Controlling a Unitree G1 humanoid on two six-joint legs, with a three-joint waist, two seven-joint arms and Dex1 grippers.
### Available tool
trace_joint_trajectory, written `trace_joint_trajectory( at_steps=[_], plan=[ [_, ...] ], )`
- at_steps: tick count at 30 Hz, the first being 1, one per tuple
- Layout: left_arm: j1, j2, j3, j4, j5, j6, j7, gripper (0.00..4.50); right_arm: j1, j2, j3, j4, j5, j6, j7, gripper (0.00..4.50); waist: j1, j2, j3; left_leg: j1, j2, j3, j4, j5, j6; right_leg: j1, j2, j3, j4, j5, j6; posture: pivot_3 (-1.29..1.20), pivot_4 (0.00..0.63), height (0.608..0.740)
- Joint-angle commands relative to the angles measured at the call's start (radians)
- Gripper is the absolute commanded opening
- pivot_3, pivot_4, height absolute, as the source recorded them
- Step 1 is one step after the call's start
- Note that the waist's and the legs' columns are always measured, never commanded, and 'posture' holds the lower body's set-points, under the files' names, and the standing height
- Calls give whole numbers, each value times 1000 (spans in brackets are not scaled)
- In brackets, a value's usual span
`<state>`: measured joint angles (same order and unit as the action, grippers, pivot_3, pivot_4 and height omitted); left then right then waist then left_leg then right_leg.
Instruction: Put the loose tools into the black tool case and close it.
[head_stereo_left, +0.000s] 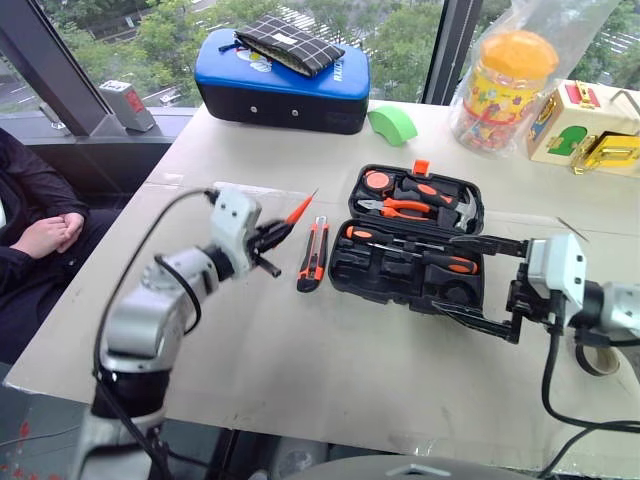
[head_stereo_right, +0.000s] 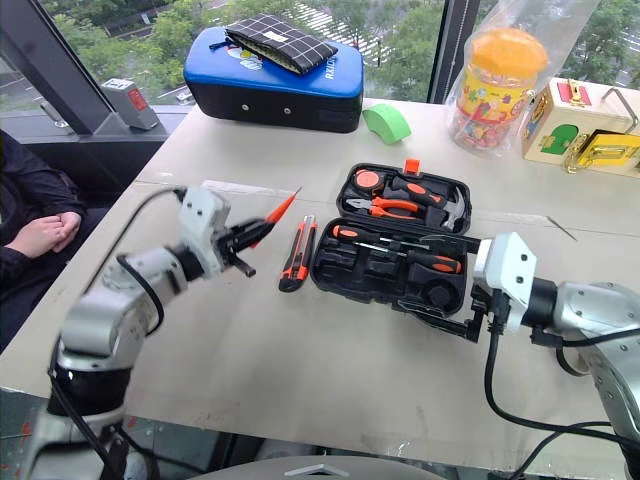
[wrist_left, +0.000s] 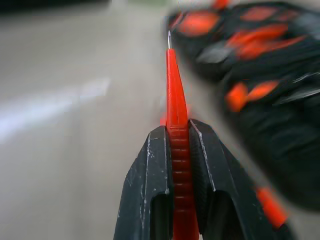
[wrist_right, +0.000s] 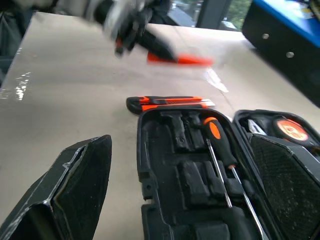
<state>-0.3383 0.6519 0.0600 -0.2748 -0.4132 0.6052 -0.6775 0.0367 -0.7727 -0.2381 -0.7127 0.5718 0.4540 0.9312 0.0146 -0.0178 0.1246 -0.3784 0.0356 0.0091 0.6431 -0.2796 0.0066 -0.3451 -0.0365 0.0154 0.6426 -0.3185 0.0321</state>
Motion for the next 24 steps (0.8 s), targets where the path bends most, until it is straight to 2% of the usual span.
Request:
trace_joint_trajectory(
  at_steps=[1,3,6,10,14,18,24],
  plan=[
    [-108,25,-107,81,-8,-91,-230,90,68,-7,-99,-73,20,-6,-34,4500,0,0,0,0,0,0,0,0,0,0,0,0,0,0,0,0,150,740],
    [-191,22,-184,177,48,-185,-327,90,118,-4,-140,-105,26,4,-53,4500,2,0,0,-1,-1,0,1,0,0,0,1,0,0,0,0,0,150,740],
    [-296,2,-292,357,193,-427,-411,90,176,1,-179,-151,30,13,-85,4500,-2,1,1,-1,-1,-1,3,-1,3,0,4,0,1,0,0,0,150,740],
    [-398,-52,-362,535,278,-608,-480,90,233,11,-217,-202,47,26,-121,4500,-4,1,1,-1,0,0,5,-3,5,0,10,2,3,0,0,0,150,740],
    [-468,-111,-428,758,359,-883,-571,90,321,27,-269,-262,52,28,-152,4500,2,1,1,-2,0,-1,7,-3,5,0,13,2,3,0,1,0,150,740],
    [-520,-148,-446,948,428,-1075,-577,90,361,33,-292,-286,56,27,-169,4500,-3,0,1,-2,0,0,8,-3,6,0,14,3,3,0,1,0,150,740],
    [-584,-206,-449,1092,506,-1183,-515,90,400,40,-319,-313,66,24,-191,4500,0,-1,1,-2,1,0,9,-3,6,0,15,3,4,1,2,0,150,740]
  ],
)
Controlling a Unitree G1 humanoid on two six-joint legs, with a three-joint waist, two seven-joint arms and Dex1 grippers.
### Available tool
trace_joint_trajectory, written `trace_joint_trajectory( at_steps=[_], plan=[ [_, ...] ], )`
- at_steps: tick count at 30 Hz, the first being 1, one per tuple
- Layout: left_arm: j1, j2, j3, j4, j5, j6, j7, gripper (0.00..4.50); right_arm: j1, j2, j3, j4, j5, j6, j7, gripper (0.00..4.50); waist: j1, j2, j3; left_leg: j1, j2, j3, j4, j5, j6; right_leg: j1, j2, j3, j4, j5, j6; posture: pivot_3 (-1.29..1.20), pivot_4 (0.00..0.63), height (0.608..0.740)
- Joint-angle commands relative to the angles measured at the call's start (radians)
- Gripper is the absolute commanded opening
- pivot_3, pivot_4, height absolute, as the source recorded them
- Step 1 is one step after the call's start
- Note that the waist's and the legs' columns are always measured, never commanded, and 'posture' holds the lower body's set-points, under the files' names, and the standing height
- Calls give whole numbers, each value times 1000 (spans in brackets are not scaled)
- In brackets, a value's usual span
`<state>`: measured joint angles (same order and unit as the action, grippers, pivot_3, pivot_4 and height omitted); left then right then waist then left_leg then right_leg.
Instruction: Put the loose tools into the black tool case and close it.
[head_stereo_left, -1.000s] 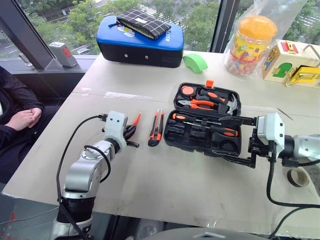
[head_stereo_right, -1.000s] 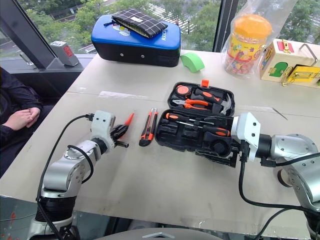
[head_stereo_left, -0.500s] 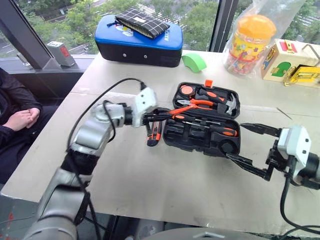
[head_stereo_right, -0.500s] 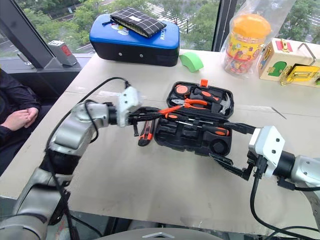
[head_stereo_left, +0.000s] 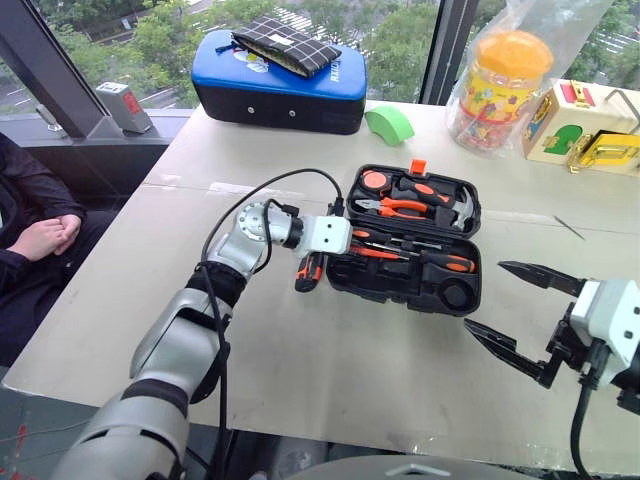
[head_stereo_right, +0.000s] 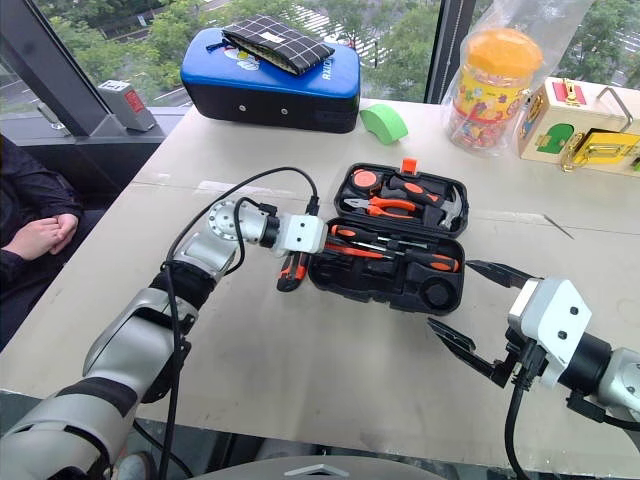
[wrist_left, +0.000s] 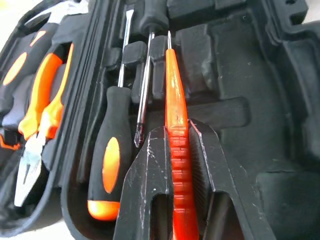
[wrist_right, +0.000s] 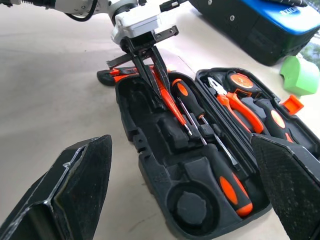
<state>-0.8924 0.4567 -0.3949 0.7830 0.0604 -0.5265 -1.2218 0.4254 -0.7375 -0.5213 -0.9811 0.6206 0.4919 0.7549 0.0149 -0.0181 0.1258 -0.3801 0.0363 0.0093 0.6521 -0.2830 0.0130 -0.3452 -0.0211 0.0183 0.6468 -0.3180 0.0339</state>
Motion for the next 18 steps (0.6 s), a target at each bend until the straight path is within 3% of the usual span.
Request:
trace_joint_trajectory(
  at_steps=[1,9,12,13,16,18],
  plan=[
    [-32,-14,3,43,41,-69,27,90,18,6,-39,-50,20,-13,-19,4500,0,0,0,0,0,0,0,0,0,0,0,0,0,0,0,0,150,740],
    [-47,-11,1,90,53,-135,-25,90,43,-1,-57,-48,29,-22,-19,4500,-2,0,0,1,1,1,1,0,0,0,1,0,1,0,0,0,150,740],
    [-44,-14,8,86,43,-124,-34,1155,33,-7,-45,-38,25,-23,-18,4500,-3,0,0,1,1,1,1,0,0,0,2,0,2,0,0,0,150,740],
    [-44,-12,13,82,48,-124,-18,1282,28,-8,-42,-35,24,-23,-18,4500,-2,0,0,1,1,1,1,0,0,0,2,0,2,0,0,0,150,740],
    [-46,12,50,40,3,-43,-43,2527,26,-9,-41,-36,23,-22,-17,4500,-3,0,0,1,1,1,1,0,0,0,2,0,2,0,0,0,150,740],
    [-46,23,112,-32,-103,169,-106,2586,32,-7,-46,-38,22,-24,-14,4500,-4,0,0,1,1,1,1,0,0,0,2,0,3,0,0,0,150,740]
  ],
)
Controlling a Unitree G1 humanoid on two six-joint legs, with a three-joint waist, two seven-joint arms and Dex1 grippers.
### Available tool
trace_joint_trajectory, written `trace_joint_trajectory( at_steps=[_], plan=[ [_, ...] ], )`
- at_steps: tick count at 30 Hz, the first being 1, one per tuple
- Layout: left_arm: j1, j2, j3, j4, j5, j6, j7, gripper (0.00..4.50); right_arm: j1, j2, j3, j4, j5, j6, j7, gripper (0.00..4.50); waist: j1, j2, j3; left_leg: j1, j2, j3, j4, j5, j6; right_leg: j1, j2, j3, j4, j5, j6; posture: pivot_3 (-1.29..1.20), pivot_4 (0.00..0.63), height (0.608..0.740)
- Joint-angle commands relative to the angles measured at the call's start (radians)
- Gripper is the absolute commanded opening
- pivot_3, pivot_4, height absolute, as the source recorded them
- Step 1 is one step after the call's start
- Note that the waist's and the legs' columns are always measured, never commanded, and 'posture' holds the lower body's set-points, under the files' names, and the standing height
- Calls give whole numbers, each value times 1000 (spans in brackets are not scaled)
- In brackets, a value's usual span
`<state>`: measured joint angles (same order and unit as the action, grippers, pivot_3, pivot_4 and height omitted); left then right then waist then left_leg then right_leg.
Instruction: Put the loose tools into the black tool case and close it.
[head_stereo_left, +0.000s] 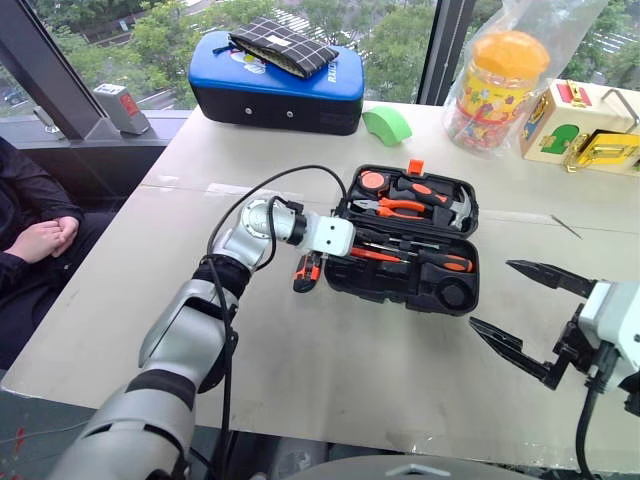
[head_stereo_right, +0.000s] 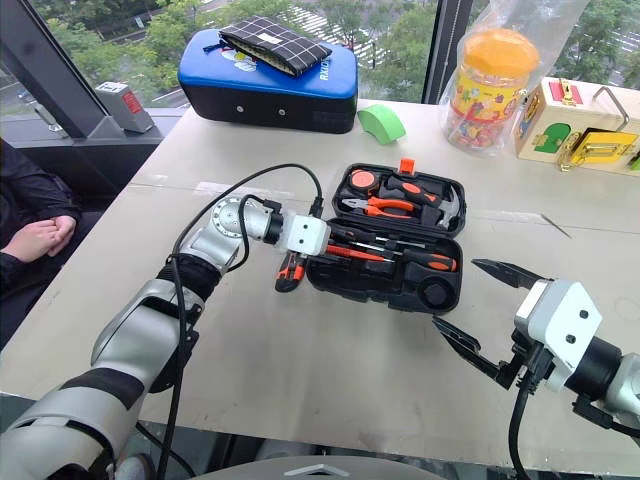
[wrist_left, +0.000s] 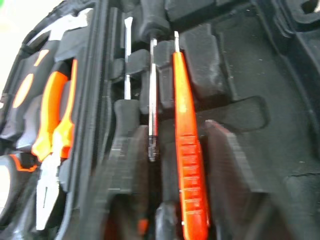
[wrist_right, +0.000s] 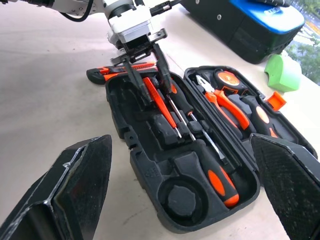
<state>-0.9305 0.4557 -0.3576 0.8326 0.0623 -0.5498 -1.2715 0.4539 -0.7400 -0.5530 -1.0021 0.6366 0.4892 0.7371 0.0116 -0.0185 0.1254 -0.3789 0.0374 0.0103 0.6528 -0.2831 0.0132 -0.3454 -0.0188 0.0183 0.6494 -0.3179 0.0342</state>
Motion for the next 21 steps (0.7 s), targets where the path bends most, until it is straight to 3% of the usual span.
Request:
trace_joint_trajectory(
  at_steps=[1,3,6,10,14,21],
  plan=[
    [-8,26,104,-123,-160,325,-84,2586,6,-3,-16,-17,6,-22,5,4500,-1,0,0,0,0,0,0,0,0,0,0,0,1,0,0,0,150,740],
    [-11,33,143,-203,-248,590,-125,2586,5,-2,-12,-12,2,-25,4,4500,-1,0,0,0,1,0,0,0,0,-1,0,0,3,0,0,0,150,740],
    [-2,24,162,-276,-285,814,-106,1900,-11,-3,11,2,-5,-29,-3,4500,1,1,0,0,0,-1,1,0,0,-1,0,0,3,0,0,0,150,740],
    [21,-33,169,-341,-272,966,24,35,-30,-6,29,16,-7,-31,-4,4500,3,0,0,0,0,-1,3,0,0,0,0,1,4,0,0,0,150,740],
    [48,-92,161,-391,-242,1041,159,35,-32,-6,28,18,-5,-29,-6,4500,2,0,0,-1,0,-2,4,0,0,0,0,4,4,0,0,0,150,740],
    [225,-18,25,-521,-118,917,159,35,-19,-4,31,11,-8,-27,-8,4500,-6,0,-1,1,1,-1,1,1,-1,-1,2,10,6,0,0,0,150,740]
  ],
)
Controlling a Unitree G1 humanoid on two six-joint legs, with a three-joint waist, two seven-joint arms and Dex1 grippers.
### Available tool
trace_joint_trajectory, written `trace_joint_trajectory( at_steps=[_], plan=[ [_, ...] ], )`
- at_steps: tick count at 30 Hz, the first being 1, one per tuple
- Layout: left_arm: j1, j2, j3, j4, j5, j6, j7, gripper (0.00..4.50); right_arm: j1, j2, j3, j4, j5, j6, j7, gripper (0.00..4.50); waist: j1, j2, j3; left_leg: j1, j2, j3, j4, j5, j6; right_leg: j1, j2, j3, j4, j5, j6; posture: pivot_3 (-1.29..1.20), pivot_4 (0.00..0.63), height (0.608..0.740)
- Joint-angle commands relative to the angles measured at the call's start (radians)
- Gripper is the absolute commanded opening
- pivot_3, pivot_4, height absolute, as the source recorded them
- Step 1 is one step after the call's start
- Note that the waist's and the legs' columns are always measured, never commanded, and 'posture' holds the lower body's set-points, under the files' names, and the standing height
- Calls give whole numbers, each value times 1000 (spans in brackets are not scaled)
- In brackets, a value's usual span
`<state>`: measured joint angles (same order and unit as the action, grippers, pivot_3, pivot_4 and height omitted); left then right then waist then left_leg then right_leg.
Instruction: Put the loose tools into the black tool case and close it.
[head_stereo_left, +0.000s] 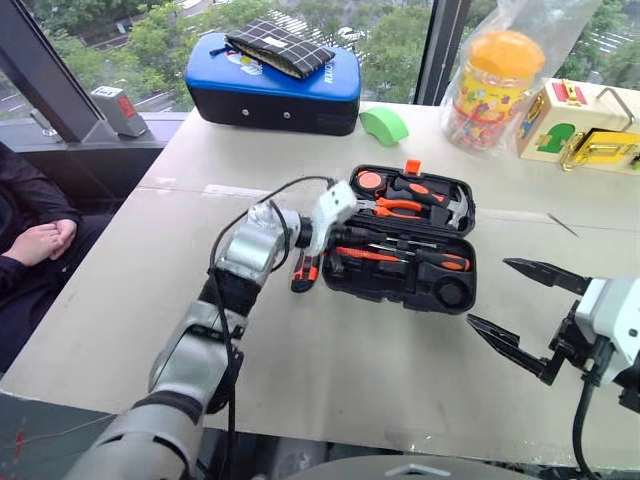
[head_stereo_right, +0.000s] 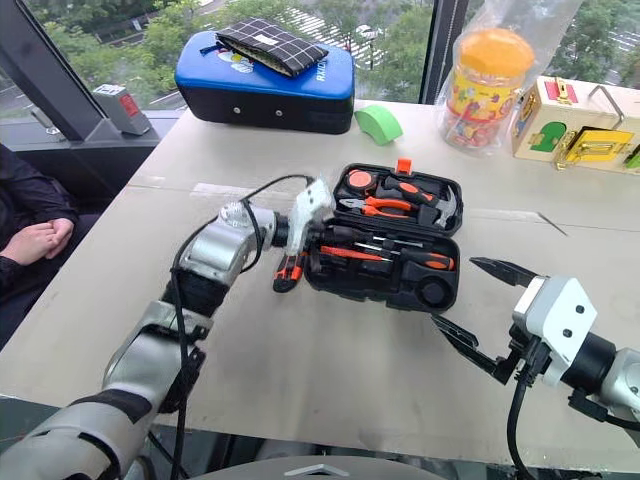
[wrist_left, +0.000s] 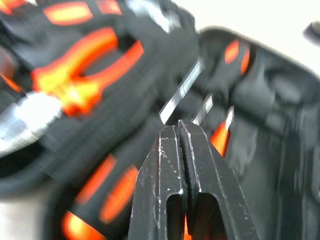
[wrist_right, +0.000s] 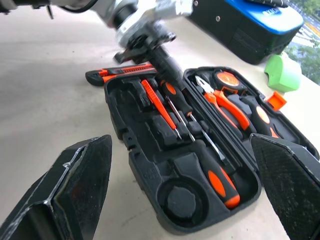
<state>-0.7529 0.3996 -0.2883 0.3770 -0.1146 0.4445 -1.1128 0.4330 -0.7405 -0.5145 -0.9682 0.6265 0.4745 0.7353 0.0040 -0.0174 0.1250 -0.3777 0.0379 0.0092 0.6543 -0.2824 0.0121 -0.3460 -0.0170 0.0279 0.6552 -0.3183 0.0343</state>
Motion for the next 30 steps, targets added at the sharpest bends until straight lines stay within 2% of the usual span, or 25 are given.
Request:
trace_joint_trajectory(
  at_steps=[1,5,7,11,13,15,18,19,20,23,28,30],
  plan=[
    [63,39,-46,-76,60,-69,7,35,3,-3,-7,-24,2,-12,-8,4500,3,-1,-1,0,1,0,0,0,0,0,0,0,0,0,0,0,150,740],
    [112,40,-58,-80,96,-135,53,35,7,-2,-7,-29,4,-10,-11,4500,8,0,-5,2,-1,2,1,0,0,1,-1,3,1,0,0,0,150,740],
    [122,47,-75,-57,137,-231,81,35,9,-4,-10,-28,4,-11,-9,4500,9,-1,-6,2,-1,3,1,0,0,1,-1,3,1,0,0,0,150,740],
    [137,26,-44,-40,114,-274,100,35,1,-9,-7,-24,6,-9,-9,4500,9,-1,-6,3,-1,4,1,0,1,2,-1,4,2,0,0,0,150,740],
    [127,-12,59,-91,-18,-173,102,35,-4,-12,-5,-27,11,-7,-10,4500,9,0,-6,4,-1,4,1,0,1,2,-1,4,3,0,0,0,150,740],
    [113,-21,177,-172,-176,6,89,35,-4,-14,-5,-29,17,-8,-2,4500,8,-2,-5,3,-1,4,1,0,1,1,-1,4,3,0,0,0,150,740],
    [104,10,318,-255,-277,199,183,35,-10,-21,-4,-16,21,-16,16,4500,4,-3,-4,-1,0,1,2,0,0,-2,0,1,4,0,0,0,150,740],
    [110,22,355,-286,-291,250,232,536,-15,-23,0,-8,20,-19,21,4500,2,-3,-4,-1,1,1,2,0,0,-2,0,1,3,0,0,0,150,740],
    [125,31,388,-328,-299,290,278,807,-23,-26,8,1,18,-22,25,4500,0,-3,-4,-1,1,0,2,0,0,-2,0,1,3,0,0,0,150,740],
    [224,44,423,-500,-233,396,471,2123,-63,-34,47,32,14,-28,39,4500,-7,-2,-4,0,1,0,1,0,0,-1,-2,1,2,0,0,0,150,740],
    [325,25,387,-697,-213,573,639,4489,-104,-42,79,65,16,-33,55,4500,10,-5,-3,0,-1,-1,1,0,0,1,-7,1,1,0,0,0,150,740],
    [347,14,378,-746,-218,627,679,4489,-115,-46,88,73,17,-32,60,4500,14,-5,-2,0,-1,-2,2,0,0,1,-8,0,2,0,0,0,150,740]
  ],
)
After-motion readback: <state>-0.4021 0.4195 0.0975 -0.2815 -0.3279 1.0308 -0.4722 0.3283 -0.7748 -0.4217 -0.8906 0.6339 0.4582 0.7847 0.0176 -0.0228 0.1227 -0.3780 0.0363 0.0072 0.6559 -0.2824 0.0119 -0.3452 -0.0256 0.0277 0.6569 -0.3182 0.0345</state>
